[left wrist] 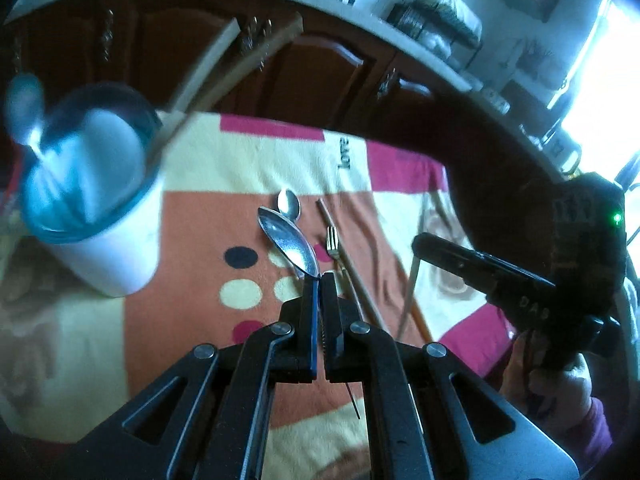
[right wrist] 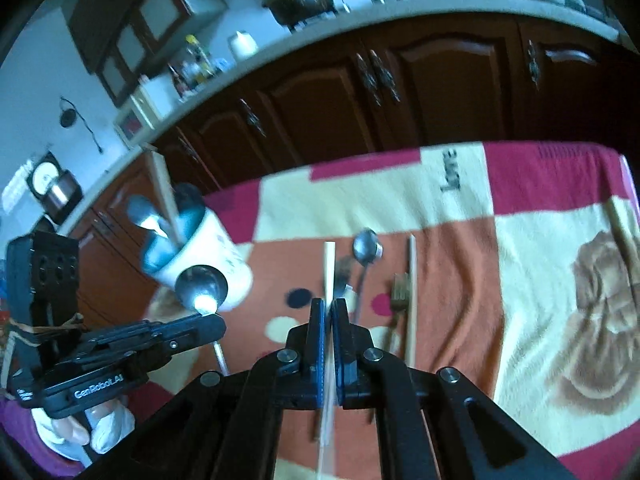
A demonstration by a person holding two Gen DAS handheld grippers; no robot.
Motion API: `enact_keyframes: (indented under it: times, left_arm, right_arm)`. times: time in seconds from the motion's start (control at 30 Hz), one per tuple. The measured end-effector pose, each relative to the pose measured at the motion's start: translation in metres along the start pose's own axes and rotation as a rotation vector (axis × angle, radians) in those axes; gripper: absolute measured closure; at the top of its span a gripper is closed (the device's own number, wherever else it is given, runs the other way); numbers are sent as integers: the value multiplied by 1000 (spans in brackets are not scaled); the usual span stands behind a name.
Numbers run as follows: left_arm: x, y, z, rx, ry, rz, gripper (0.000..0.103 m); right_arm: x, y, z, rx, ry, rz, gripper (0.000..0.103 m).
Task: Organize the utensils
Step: 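Lift the chopstick and spoon and carry them over the white cup with both tools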
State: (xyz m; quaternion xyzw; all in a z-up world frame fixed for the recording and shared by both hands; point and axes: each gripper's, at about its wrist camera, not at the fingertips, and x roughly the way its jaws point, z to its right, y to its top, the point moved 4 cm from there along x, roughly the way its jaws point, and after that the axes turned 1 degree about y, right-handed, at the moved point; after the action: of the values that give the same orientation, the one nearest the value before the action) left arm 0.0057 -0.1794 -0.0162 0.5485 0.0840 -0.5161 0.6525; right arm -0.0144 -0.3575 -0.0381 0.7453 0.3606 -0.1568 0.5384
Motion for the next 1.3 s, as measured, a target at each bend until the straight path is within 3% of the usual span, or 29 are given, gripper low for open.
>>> enact_keyframes:
  times: [0.3, 0.47, 0.67, 0.8, 1.03, 1.2, 1.3]
  left_arm:
    - [-94, 28, -27, -21, 27, 128, 103]
    - [-149, 63, -54, -28, 108, 239, 103]
    - [-173, 99, -89, -47, 215, 348, 103]
    - [-161, 119, -106, -36, 291, 390, 103]
    - [-113, 129, -129, -6, 401, 386, 103]
    - [-84, 123, -136, 25, 449, 360, 103]
    - [-67, 117, -141, 24, 452, 324, 103]
  right_arm:
    - [-42, 14, -62, -96, 44, 76, 100]
    - [-66, 37, -109, -184, 106, 115, 100]
    - [-84, 77, -159, -258, 163, 191, 100]
    - [-80, 106, -185, -291, 152, 244, 100]
    - [-32, 136, -212, -360, 16, 287, 100]
    - [17, 141, -216, -395, -40, 254, 100]
    - [51, 134, -210, -388, -36, 191, 100]
